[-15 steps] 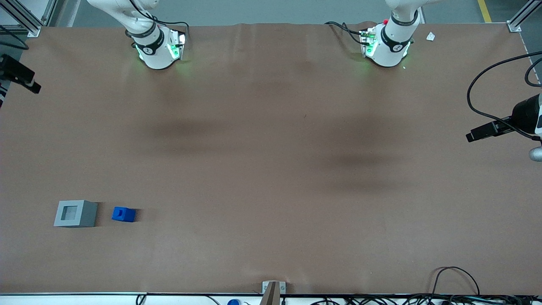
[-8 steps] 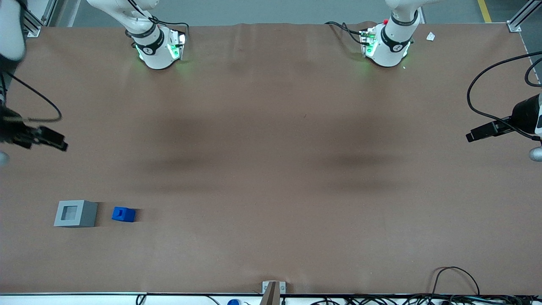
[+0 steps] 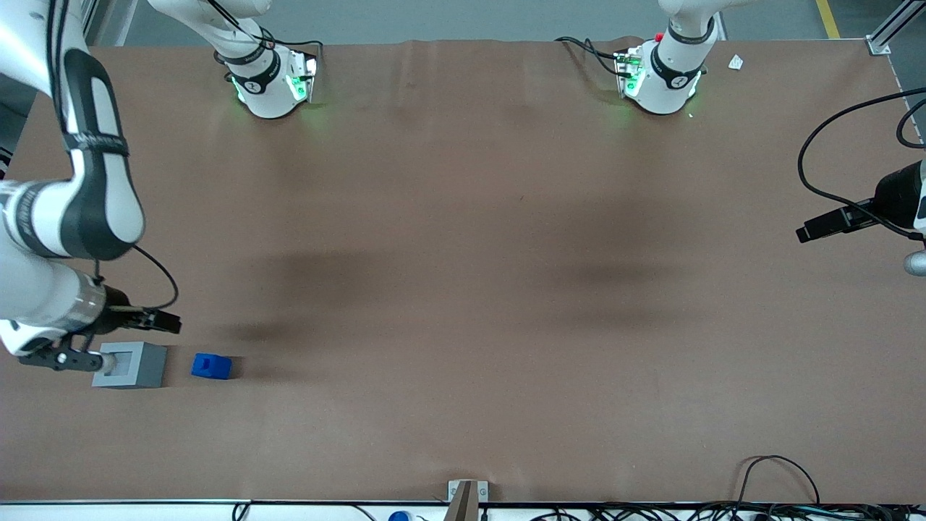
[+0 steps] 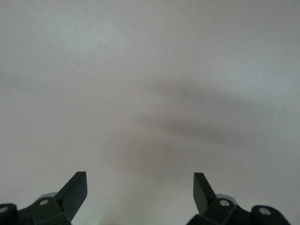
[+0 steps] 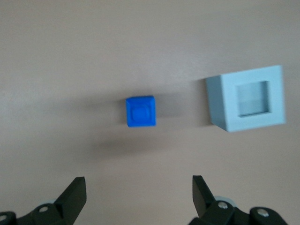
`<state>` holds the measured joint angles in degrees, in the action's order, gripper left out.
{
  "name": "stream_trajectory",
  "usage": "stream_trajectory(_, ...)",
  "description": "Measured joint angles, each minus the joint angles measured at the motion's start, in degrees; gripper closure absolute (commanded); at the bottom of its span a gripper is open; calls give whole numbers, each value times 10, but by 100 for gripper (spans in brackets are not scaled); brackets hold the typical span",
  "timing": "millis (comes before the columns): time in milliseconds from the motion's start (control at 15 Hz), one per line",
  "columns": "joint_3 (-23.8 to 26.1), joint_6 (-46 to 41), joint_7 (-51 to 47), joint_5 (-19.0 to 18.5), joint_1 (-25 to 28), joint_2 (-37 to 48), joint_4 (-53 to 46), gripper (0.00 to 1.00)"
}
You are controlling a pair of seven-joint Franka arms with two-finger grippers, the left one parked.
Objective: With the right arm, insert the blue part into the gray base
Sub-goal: 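Move the open right gripper down over the blue block, then close the right gripper on the blue block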
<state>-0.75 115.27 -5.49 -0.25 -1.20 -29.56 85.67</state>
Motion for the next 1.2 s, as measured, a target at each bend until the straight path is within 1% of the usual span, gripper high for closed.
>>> stream_trajectory(467,-2,120,-11,0,7,-97,-5,0)
stream_trajectory(800,-3,158,-11,0,6,-121,-7,0)
stream_trajectory(1000,-5,177,-11,0,4,-132,-7,8)
stream_trajectory(1133,-5,180,-11,0,3,-135,-7,12)
stream_trajectory(1200,-5,183,-11,0,3,-136,-7,16)
